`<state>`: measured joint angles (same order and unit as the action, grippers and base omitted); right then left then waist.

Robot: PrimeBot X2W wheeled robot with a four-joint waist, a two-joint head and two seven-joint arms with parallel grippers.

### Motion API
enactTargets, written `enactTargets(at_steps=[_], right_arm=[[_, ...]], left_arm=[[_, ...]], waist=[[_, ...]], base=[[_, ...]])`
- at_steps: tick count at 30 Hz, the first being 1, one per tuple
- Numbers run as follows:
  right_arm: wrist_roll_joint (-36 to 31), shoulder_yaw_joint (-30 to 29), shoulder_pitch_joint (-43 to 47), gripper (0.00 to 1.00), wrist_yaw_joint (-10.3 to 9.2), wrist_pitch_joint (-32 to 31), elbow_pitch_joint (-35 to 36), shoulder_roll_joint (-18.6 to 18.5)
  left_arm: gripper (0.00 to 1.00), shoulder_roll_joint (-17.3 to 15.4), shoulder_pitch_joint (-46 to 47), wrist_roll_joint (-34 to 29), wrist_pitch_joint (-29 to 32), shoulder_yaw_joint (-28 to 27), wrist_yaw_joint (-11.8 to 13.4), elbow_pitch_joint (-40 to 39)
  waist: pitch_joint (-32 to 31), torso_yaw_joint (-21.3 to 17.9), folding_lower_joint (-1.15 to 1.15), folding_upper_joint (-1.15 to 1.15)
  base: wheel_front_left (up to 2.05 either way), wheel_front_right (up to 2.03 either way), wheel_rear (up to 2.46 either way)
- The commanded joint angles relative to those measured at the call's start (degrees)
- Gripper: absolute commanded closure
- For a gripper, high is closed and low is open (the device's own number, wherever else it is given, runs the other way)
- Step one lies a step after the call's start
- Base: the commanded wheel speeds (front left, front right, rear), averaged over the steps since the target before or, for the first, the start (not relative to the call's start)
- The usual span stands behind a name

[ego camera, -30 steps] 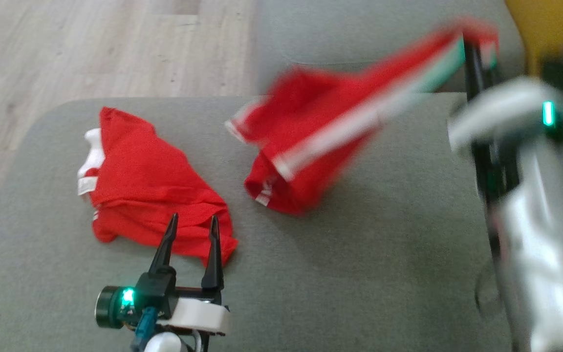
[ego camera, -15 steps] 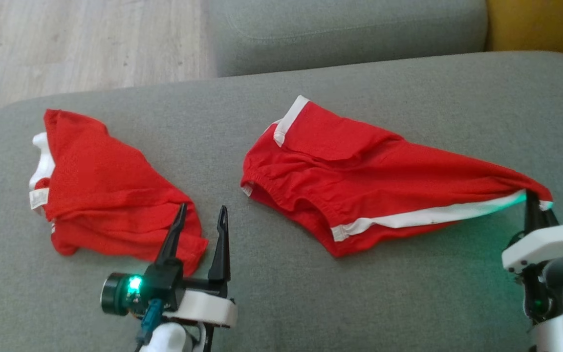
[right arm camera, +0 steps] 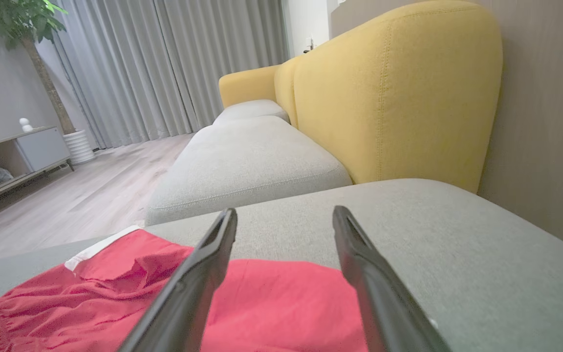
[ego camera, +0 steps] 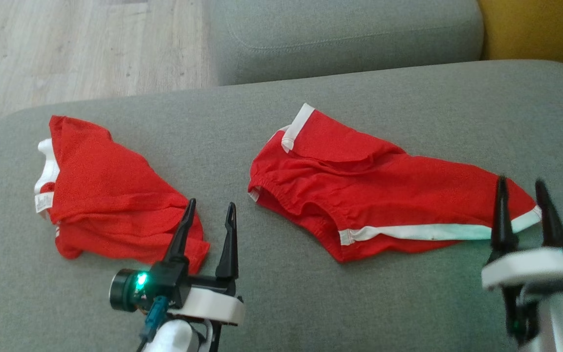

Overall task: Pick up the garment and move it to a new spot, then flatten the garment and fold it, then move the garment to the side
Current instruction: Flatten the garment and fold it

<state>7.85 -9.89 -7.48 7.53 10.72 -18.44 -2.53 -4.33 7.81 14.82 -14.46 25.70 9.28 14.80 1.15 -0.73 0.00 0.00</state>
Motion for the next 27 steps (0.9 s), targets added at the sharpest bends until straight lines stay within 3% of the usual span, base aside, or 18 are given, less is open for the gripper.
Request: enactTargets(at_steps=[1,8,14,22,27], right_arm=[[0.5,1.8,0.3,0.0,-0.04,1.0,2.2,-0.4],[5.3,6.0,7.2,0.0,-0.04,4.0,6.2,-0.4],[5.3,4.9,6.6,0.0,-0.04,4.2,8.3,-0.3],[6.7,4.5,6.4,0.0,-0.04,4.3,9.4,-0.3],[7.3,5.2,6.0,0.0,-0.04,4.3,9.7,-0.3]], left_arm=[[0.0,0.4,2.0,0.4,-0.5,-1.7,-0.1,-2.0],[0.0,0.9,1.1,1.8,-0.5,-0.9,-0.8,-2.9],[0.0,1.1,2.5,2.4,-0.2,2.0,-2.8,-2.3],[0.0,1.4,6.7,4.7,5.8,9.1,-6.6,1.7],[0.0,1.4,9.5,7.0,8.5,12.2,-6.7,5.7]], waist=[[-0.2,0.0,0.0,0.0],[-0.2,-0.9,0.0,0.0],[1.1,-2.2,0.0,0.0],[3.4,-5.5,0.0,0.0],[4.7,-8.2,0.0,0.0]], base=[[0.0,0.0,0.0],[0.0,0.0,0.0],[0.0,0.0,0.0],[0.0,0.0,0.0],[0.0,0.0,0.0]])
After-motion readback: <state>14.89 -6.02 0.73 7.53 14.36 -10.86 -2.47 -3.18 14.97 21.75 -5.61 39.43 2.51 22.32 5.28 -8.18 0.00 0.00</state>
